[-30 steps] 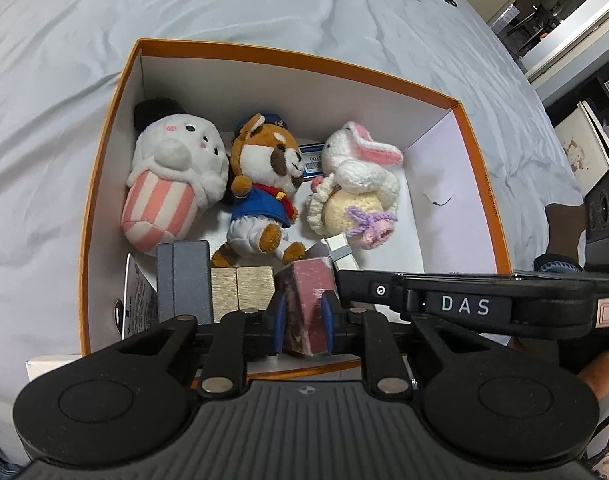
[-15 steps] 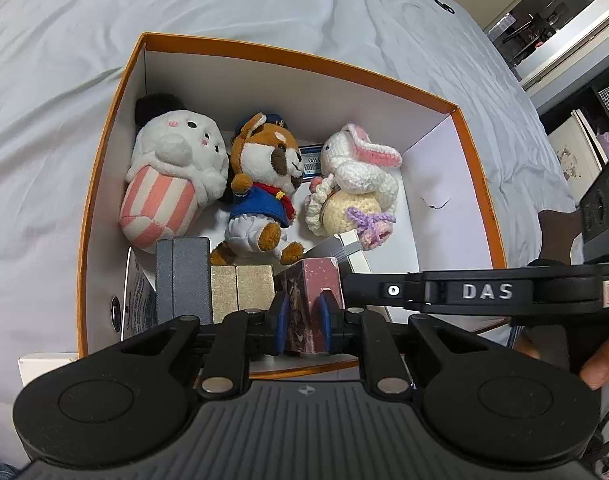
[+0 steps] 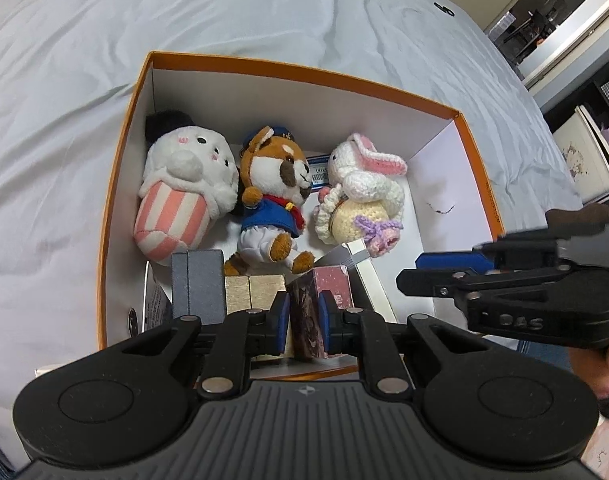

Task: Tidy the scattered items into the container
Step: 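Lower the notebook and maroon box into the box and open both tools, then withdraw both tools from the box toward the remaining items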

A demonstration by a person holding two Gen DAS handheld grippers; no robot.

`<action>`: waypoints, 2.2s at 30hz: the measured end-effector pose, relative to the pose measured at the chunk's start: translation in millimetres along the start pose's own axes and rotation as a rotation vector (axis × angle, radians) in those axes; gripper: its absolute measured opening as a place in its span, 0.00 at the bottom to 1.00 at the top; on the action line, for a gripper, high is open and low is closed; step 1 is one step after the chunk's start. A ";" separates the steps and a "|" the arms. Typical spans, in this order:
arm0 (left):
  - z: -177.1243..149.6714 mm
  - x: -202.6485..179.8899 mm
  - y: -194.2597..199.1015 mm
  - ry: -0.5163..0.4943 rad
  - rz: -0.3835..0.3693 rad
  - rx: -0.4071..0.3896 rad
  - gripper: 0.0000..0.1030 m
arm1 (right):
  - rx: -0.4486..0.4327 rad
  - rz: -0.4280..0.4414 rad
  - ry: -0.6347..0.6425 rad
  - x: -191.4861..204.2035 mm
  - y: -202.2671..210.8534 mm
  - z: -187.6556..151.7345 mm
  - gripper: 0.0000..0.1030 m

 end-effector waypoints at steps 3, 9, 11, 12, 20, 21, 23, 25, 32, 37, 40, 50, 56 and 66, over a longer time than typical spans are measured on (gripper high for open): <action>-1.1 0.6 -1.4 -0.004 0.011 0.002 0.18 | 0.075 -0.055 0.121 2.4 -15.4 -1.6 0.21; -0.3 4.9 -0.3 0.004 0.015 -0.001 0.18 | 0.165 -0.068 0.158 -3.1 -47.8 -3.7 0.16; 0.6 6.6 -0.2 0.008 0.017 -0.001 0.18 | 0.174 -0.054 0.143 -4.4 -55.3 -3.6 0.16; 1.0 7.4 0.1 0.009 0.016 -0.001 0.18 | 0.177 -0.050 0.138 -4.8 -58.6 -3.7 0.16; 2.6 13.0 -4.4 0.028 0.015 0.010 0.18 | 0.176 0.007 0.096 -7.4 -65.3 -2.0 0.15; 2.5 13.6 -5.1 0.030 0.014 0.012 0.18 | 0.180 0.017 0.083 -7.8 -66.2 -1.6 0.15; 1.9 14.8 -5.9 0.035 0.014 0.013 0.18 | 0.188 0.027 0.067 -7.6 -67.7 -0.5 0.14; 1.4 16.0 -5.7 0.037 0.014 0.014 0.18 | 0.183 0.021 0.073 -5.4 -67.2 1.3 0.11; 3.5 18.5 -2.8 0.052 0.005 0.003 0.18 | 0.144 0.131 -0.005 -12.4 -64.8 0.3 0.04; 4.5 17.4 -1.7 0.056 0.003 -0.008 0.18 | 0.139 0.139 0.005 -13.1 -61.6 -4.5 0.04; 2.7 16.2 -0.6 0.051 0.006 -0.017 0.18 | 0.144 0.107 0.018 -3.7 -61.9 -4.0 0.05; -9.2 7.5 10.1 -0.017 0.031 -0.060 0.18 | 0.108 -0.054 -0.004 5.1 -26.8 -3.7 0.29; -19.6 2.9 23.3 -0.045 0.040 -0.092 0.18 | 0.057 -0.103 -0.012 15.2 2.3 -8.4 0.35; -44.4 -7.6 55.0 -0.099 0.048 -0.187 0.18 | -0.079 -0.272 0.008 57.0 38.4 -11.3 0.60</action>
Point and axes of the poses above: each gripper's, at about its wrist camera, not at the fingertips, and y roughly against the way its jaws point, x to its left, z to its top, the point moved 1 cm from there along -y, roughly the way its jaws point, and after that the axes turned 15 degrees about y, right-handed, at the moved point
